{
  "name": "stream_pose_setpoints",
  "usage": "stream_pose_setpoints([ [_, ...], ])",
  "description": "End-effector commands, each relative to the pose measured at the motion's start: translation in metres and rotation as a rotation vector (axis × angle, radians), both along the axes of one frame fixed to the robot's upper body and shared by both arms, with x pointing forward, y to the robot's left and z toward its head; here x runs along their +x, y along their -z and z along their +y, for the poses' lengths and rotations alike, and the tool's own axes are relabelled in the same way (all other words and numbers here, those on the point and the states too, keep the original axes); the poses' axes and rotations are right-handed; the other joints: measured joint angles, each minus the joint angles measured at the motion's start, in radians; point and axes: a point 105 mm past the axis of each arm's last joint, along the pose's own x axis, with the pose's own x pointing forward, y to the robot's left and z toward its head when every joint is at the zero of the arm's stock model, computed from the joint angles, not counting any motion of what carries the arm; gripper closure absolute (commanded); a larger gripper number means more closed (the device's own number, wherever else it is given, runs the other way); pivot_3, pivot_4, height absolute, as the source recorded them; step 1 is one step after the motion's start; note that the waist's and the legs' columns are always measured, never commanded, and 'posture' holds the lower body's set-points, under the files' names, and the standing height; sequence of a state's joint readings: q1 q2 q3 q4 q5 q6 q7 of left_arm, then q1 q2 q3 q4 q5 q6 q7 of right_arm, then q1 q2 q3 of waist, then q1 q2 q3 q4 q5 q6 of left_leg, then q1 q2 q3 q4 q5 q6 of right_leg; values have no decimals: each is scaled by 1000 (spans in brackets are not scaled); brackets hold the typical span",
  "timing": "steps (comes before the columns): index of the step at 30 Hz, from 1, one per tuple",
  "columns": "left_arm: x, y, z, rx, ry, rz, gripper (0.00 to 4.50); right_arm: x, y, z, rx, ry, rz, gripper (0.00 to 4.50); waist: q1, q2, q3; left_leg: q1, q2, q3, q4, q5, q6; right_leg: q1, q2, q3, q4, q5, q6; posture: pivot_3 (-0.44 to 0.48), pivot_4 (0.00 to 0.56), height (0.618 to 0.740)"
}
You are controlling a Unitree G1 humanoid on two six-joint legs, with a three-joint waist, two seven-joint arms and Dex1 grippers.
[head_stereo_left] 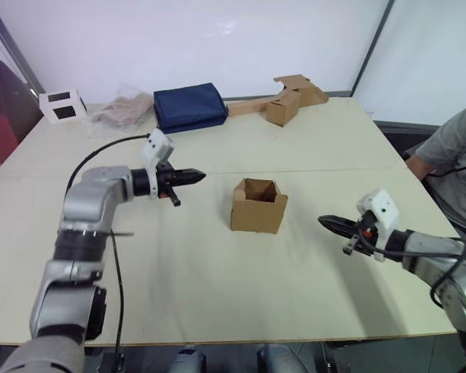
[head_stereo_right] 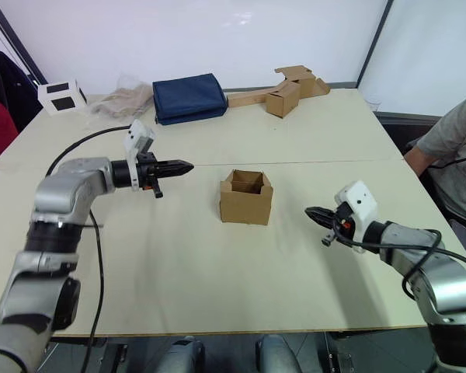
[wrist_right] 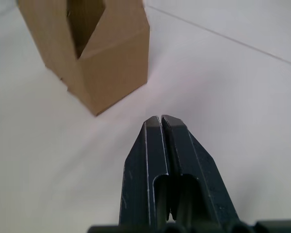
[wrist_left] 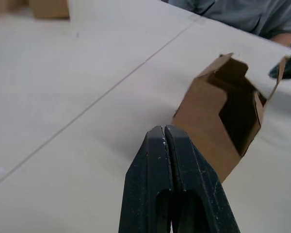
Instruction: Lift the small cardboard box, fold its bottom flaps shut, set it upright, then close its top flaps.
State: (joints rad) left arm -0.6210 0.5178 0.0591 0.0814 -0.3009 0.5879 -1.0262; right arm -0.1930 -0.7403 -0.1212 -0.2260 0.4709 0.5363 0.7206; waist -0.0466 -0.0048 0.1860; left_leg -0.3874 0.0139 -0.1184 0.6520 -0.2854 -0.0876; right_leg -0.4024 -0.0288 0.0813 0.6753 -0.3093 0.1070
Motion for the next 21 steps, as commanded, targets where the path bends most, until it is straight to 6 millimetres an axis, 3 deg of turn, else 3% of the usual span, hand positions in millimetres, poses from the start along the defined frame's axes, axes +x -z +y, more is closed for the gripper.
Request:
stream_pose_setpoints([
  [1, -13, 19, 1, 5, -30, 14, 4472, 0, 11, 20, -20, -55, -10, 4500, 1, 0, 0, 0, 0, 0, 0, 0, 0, -1, 1, 0, 0, 0, 0, 0, 150, 740],
  [7, -16, 47, -11, -47, -75, 45, 4472, 10, 29, 31, 26, -10, -22, 4500, 21, 0, 0, -3, -1, -1, 4, 0, 1, -1, -1, -1, 2, 0, 0, 0, 150, 740],
  [12, -1, 51, -26, -47, -110, -5, 4472, 22, 35, 36, 1, -3, -55, 4500, 27, 0, 0, -3, -1, -1, 5, -1, 1, -1, 0, -1, 3, 0, 0, 0, 150, 740],
  [17, 0, 55, -45, -39, -59, -26, 4472, 40, 33, 31, 21, 40, -101, 4500, 25, 0, 0, -3, -1, -1, 5, -1, 1, -1, 0, -1, 4, 0, 0, 0, 150, 740],
  [21, -2, 65, -59, -20, -24, -28, 4472, 39, 30, 51, 48, -56, -107, 4500, 25, 0, 0, -3, -1, 0, 5, -1, 1, -2, 0, -1, 4, 0, 0, 0, 150, 740],
])
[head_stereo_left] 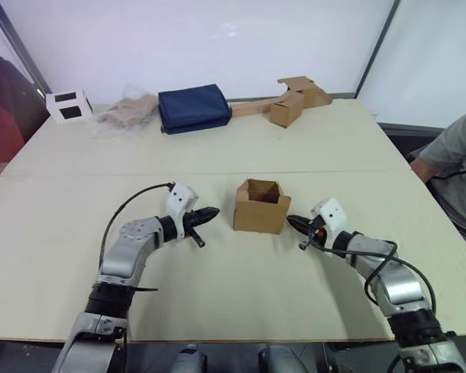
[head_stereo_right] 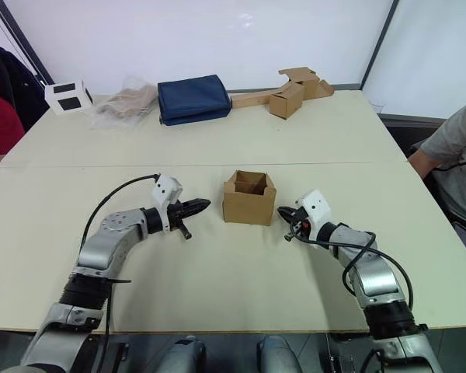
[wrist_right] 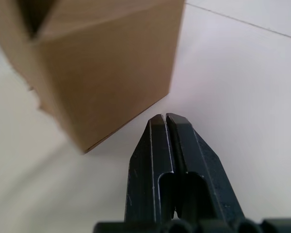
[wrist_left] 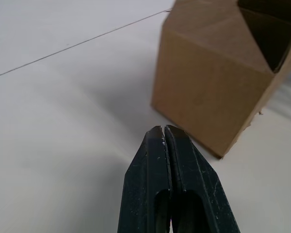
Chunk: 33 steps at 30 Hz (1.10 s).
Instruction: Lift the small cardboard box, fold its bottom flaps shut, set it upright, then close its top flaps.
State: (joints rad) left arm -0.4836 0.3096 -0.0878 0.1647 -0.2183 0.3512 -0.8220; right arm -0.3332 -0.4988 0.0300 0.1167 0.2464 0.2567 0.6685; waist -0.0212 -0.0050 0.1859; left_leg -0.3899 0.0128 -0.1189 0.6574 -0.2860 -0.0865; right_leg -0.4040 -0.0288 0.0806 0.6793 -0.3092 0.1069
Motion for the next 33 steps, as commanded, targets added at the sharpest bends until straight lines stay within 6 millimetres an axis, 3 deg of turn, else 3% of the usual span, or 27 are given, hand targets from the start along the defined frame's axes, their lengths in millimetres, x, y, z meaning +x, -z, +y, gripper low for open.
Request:
stream_pose_setpoints([
  [1, 0, -3, -8, 18, 25, -46, 4472, -2, -16, 21, 26, -96, -59, 4500, 0, 0, 0, 0, 0, 0, 0, 0, 0, 0, 0, 0, 0, 0, 0, 0, 150, 740],
  [5, -4, 2, -10, 23, 40, -36, 4472, -4, -14, 29, 17, -123, -63, 4500, 0, 0, 0, 0, 0, 0, 0, 0, 0, 0, 0, 0, 0, 0, 0, 0, 150, 740],
  [10, -20, 6, -8, 20, 65, -10, 4472, -22, -1, 43, 1, -215, -4, 4500, -2, 0, 0, 0, 0, 0, 0, 0, 0, 0, 0, 0, 0, 0, 0, 0, 150, 740],
  [19, -43, 12, 1, 21, 68, 55, 4472, -33, 6, 43, -18, -228, 24, 4500, 0, 0, 0, 0, 0, 0, 0, 0, 0, 0, 0, 0, 1, 0, 0, 0, 150, 740],
  [23, -42, 13, 4, 20, 40, 61, 4472, -32, 4, 38, -31, -217, 16, 4500, 0, 0, 0, 1, 0, 0, 0, 0, 0, 0, 0, 0, 1, 0, 0, 0, 150, 740],
  [28, -36, 11, 26, 78, -5, 45, 4472, -29, -10, 20, -45, -171, -24, 4500, 0, 0, 0, 1, 0, 0, 0, 0, 0, 0, 0, 0, 1, 0, 0, 0, 150, 740],
  [31, -29, 4, 48, 120, -42, 28, 4472, -35, -34, 4, -53, -179, -37, 4500, 1, 1, 0, 0, 0, 0, 0, 0, 0, 0, 0, 0, 1, 0, 0, 0, 150, 740],
  [33, -28, -12, 64, 108, -33, 32, 4472, -44, -52, -3, -50, -219, -23, 4500, 2, 1, 0, 0, 0, 0, 0, 0, 0, 0, 0, 0, 1, 0, 0, 0, 150, 740],
])
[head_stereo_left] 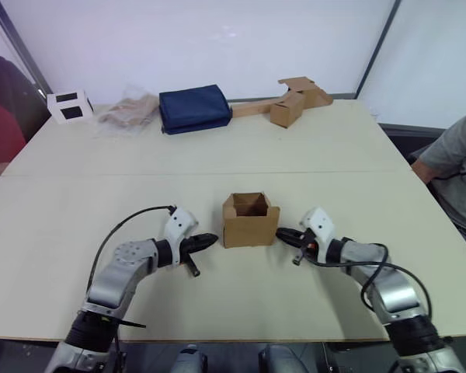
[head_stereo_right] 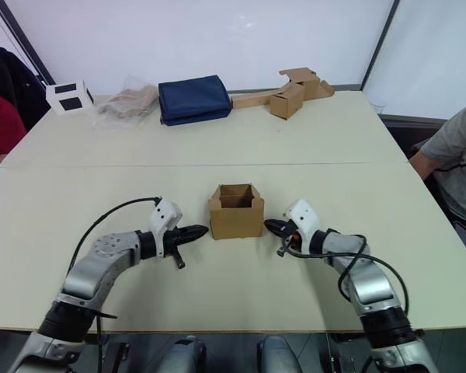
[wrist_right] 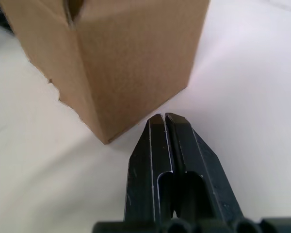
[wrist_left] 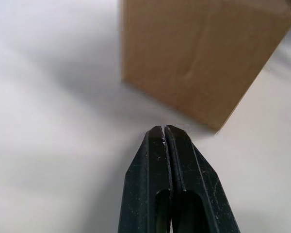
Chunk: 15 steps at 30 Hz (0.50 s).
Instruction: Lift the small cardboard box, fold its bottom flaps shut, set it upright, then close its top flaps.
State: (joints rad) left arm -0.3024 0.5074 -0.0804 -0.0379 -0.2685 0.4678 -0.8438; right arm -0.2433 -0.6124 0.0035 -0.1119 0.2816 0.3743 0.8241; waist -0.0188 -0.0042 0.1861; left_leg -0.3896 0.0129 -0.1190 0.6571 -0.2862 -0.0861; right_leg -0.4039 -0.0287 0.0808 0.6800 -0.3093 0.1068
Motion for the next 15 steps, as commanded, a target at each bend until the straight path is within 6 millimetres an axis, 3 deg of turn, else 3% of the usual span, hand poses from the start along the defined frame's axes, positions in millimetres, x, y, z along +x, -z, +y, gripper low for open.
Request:
stream_pose_setpoints([
  [1, 4, -39, 21, -36, 16, -55, 4472, -14, -42, -5, 30, -72, -39, 4500, 0, 0, 0, 0, 0, 0, 0, 0, 0, 0, 0, 0, 0, 0, 0, 0, 150, 740],
  [3, 2, -56, 19, -76, 61, -61, 4472, -14, -52, -5, 30, -92, -45, 4500, -1, 0, 0, 0, 0, 0, 0, 0, 0, 0, 0, 0, 0, 0, 0, 0, 150, 740],
  [7, 3, -92, -2, -150, 161, -111, 4472, -1, -72, 3, 82, -102, -89, 4500, -1, 0, 0, 0, 0, 0, 0, 0, 0, 1, 0, 0, -1, 0, 0, 0, 150, 740],
  [10, 4, -103, -17, -160, 213, -136, 4472, 3, -75, 13, 76, -134, -99, 4500, -2, -1, 0, 0, 0, 0, 0, 0, 1, 1, 0, 0, -1, 0, 0, 0, 150, 740],
  [15, 4, -103, -31, -162, 267, -149, 4472, 2, -79, 25, 69, -178, -111, 4500, -3, 0, 0, 0, 0, 0, 0, 0, 1, 1, 0, 0, -1, 0, 0, 0, 150, 740],
])
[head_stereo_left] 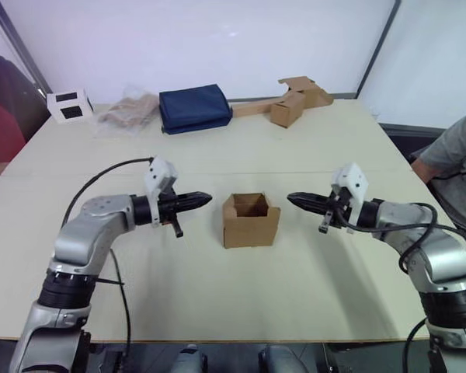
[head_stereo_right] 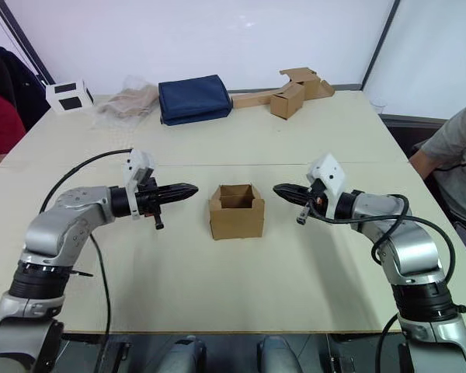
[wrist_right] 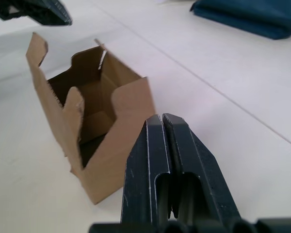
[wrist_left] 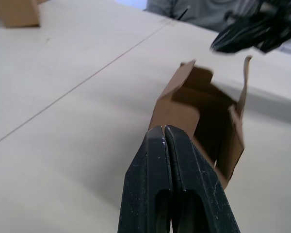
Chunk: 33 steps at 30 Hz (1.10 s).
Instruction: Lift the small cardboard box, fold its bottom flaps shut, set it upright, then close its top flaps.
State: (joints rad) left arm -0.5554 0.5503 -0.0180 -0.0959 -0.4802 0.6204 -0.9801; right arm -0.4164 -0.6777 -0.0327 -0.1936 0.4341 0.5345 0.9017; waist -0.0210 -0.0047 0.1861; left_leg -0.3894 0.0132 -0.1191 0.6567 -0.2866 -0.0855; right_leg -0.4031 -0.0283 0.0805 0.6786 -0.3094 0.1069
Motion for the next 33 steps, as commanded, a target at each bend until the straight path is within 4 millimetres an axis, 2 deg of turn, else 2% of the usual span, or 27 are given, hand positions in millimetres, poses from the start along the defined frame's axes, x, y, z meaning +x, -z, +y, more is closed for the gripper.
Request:
stream_pose_setpoints([
  [1, -3, -7, -9, 1, 45, -43, 4472, -1, -14, 10, 0, -45, -57, 4500, -1, 0, 0, 0, 0, 0, 0, 0, 0, 0, 0, 0, 0, 0, 0, 0, 150, 740],
  [11, 6, 16, -19, 33, 47, -36, 4472, 12, -3, 16, -46, -61, -71, 4500, 0, 0, 0, 0, 0, 0, 0, 0, 0, 0, 0, 0, 0, 0, 0, 0, 150, 740],
  [19, 8, 23, -26, 40, 48, -40, 4472, 13, 0, 24, -37, -97, -65, 4500, 0, 0, 0, 0, 0, 0, 0, 0, 0, -1, 0, 0, 0, 0, 0, 0, 150, 740],
  [25, 18, 31, -26, 59, 5, -54, 4472, 9, 5, 30, -33, -154, -41, 4500, 0, 0, 0, 0, 0, 0, 0, 0, 0, 0, 0, 0, 0, 0, 0, 0, 150, 740],
  [33, 18, 33, -29, 55, 6, -50, 4472, 10, 21, 36, -94, -186, -17, 4500, 0, 0, 0, 0, 0, 0, 0, 0, 0, 0, 0, 0, 0, 0, 0, 0, 150, 740],
])
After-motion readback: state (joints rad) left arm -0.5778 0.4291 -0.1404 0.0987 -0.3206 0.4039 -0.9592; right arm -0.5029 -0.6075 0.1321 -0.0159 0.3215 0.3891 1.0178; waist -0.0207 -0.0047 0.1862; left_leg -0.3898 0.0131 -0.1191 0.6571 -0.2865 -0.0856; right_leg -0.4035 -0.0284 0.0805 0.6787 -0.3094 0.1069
